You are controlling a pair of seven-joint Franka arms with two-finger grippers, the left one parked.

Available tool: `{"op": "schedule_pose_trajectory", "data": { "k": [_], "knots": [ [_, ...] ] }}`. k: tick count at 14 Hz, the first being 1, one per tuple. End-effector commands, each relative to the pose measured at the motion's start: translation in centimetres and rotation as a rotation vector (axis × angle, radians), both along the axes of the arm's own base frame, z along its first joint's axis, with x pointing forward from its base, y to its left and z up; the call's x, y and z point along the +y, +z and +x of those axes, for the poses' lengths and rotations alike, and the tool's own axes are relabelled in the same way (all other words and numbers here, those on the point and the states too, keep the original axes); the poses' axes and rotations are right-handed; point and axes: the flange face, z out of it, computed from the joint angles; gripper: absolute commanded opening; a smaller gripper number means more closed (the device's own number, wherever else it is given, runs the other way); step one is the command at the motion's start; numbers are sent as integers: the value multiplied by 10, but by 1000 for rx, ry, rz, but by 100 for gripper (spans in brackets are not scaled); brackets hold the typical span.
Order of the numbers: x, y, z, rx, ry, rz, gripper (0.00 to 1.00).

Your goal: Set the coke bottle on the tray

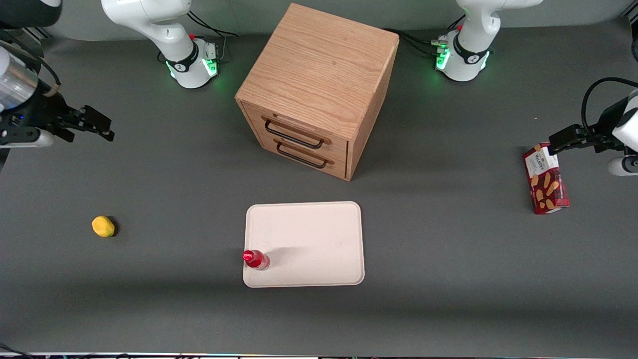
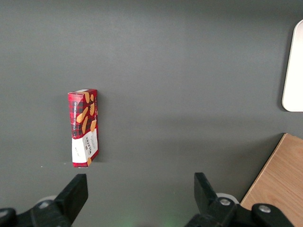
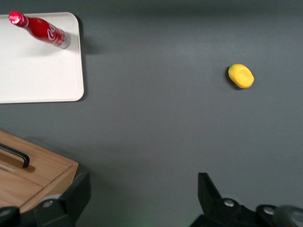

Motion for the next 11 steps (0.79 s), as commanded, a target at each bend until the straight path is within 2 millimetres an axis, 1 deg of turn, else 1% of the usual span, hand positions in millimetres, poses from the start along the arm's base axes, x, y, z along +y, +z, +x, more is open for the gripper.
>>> {"op": "schedule_pose_trajectory", "data": {
  "k": [1, 2, 4, 8, 11],
  "knots": [
    [5, 3, 19, 7, 24, 10, 100],
    [7, 6, 27, 7, 22, 10, 100],
    [12, 6, 36, 34, 11, 59, 100],
    [13, 7, 37, 45, 10, 65, 100],
    [7, 2, 38, 55, 5, 31, 100]
  ]
}}
